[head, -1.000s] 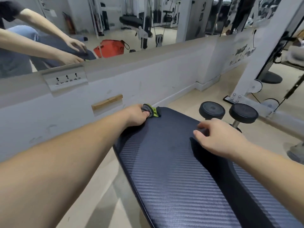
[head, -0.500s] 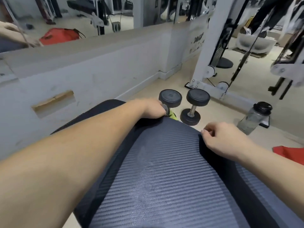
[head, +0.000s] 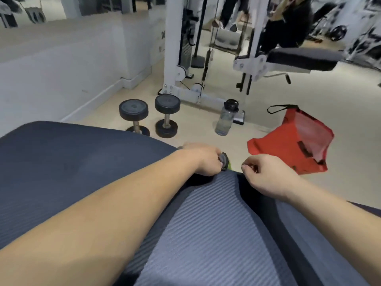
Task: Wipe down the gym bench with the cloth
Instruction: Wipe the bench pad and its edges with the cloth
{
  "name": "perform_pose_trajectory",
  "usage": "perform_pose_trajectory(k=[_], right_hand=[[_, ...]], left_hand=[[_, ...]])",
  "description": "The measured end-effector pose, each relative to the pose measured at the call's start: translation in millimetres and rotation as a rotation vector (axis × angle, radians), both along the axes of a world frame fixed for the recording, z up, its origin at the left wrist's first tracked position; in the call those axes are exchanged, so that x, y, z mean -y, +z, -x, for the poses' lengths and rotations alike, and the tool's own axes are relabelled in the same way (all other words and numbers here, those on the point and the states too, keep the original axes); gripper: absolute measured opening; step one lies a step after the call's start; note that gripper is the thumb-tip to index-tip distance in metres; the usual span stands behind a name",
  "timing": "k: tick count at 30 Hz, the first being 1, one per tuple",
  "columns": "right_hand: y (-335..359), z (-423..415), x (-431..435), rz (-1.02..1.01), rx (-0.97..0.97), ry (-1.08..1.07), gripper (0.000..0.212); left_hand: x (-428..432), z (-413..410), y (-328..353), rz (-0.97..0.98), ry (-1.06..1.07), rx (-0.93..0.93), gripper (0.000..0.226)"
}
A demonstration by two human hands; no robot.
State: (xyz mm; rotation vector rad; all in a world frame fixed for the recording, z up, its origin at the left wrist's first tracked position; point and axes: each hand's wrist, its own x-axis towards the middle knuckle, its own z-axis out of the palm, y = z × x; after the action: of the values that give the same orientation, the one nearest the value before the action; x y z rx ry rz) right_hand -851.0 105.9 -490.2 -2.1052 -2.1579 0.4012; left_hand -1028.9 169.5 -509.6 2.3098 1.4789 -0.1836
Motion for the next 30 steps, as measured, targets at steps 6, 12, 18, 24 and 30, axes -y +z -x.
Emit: perform_pose_trajectory(k=[6, 12, 18, 24, 30], right_hand=[[7.2, -119.2, 72.1, 0.014, -0.049, -0.187, 0.022], [9.1, -206.3, 130.6, -0.02, -0.135, -0.346, 0.018], [-3.6, -279.8, 158.3, -0.065, -0.16, -0.393, 0.022], [-4.5, -370.9, 176.8, -0.108, -0.159, -0.66, 0.042], [-28.9, -437.3, 217.6, -0.083, -0.254, -0.875, 0.039]], left_hand=[[27.1, -95.1, -6.3, -0.033, -0.028, 0.004, 0.031], [55.5, -187.7, -12.9, -0.098, -0.017, 0.056, 0.01], [74.5, -279.4, -21.6, -0.163, -0.068, 0.054, 0.025], [87.3, -392.6, -22.0, -0.126, -0.143, 0.063, 0.028], [100.6, -497.1, -26.3, -0.119, -0.24, 0.077, 0.034]])
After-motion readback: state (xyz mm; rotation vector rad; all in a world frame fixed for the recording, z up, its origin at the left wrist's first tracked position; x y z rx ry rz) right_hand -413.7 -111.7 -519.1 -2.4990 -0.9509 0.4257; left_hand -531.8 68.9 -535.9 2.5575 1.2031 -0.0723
